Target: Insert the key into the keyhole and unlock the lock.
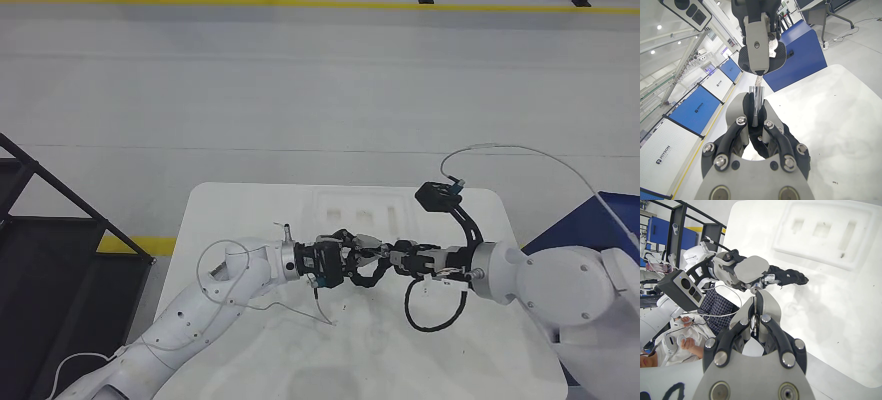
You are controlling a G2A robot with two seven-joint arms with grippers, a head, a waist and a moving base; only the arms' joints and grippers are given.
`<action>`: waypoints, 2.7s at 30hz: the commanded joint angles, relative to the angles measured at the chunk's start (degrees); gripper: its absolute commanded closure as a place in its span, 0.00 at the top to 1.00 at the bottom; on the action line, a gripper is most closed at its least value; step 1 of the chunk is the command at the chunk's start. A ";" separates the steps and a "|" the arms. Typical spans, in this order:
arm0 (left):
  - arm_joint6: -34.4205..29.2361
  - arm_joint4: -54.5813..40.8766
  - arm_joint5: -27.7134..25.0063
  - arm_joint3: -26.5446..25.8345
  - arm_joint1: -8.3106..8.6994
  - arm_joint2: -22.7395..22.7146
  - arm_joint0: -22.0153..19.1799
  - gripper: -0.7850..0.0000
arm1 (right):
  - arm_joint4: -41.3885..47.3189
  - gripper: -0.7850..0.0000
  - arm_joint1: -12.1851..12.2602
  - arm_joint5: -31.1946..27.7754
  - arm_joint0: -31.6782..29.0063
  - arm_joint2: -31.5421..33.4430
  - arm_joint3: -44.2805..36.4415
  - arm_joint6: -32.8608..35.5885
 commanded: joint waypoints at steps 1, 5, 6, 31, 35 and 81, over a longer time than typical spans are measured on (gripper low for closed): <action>0.07 0.52 -0.08 -0.11 -0.02 -0.04 0.01 0.00 | -0.06 0.00 0.00 0.08 0.17 -0.17 0.12 -0.03; 0.10 1.86 0.07 -0.39 -0.05 -0.11 0.06 0.00 | -0.33 0.00 0.03 0.32 0.56 -0.47 0.32 -0.05; 0.16 2.10 0.15 -0.45 -0.07 -0.13 0.10 0.00 | -0.39 0.00 0.04 0.36 0.65 -0.56 0.41 -0.03; 2.54 -2.88 -4.18 1.64 -1.03 -0.43 -0.04 0.00 | -1.30 0.00 0.11 -0.36 2.30 -2.45 0.39 -0.43; 2.88 -3.07 -4.43 2.04 -1.18 -0.39 -0.16 0.00 | -1.08 0.00 0.09 -0.70 2.56 -2.62 0.58 -0.58; -20.97 -48.34 -29.64 18.04 -4.78 5.97 -13.67 0.00 | -14.71 1.00 1.52 -43.05 3.53 -5.07 8.50 5.46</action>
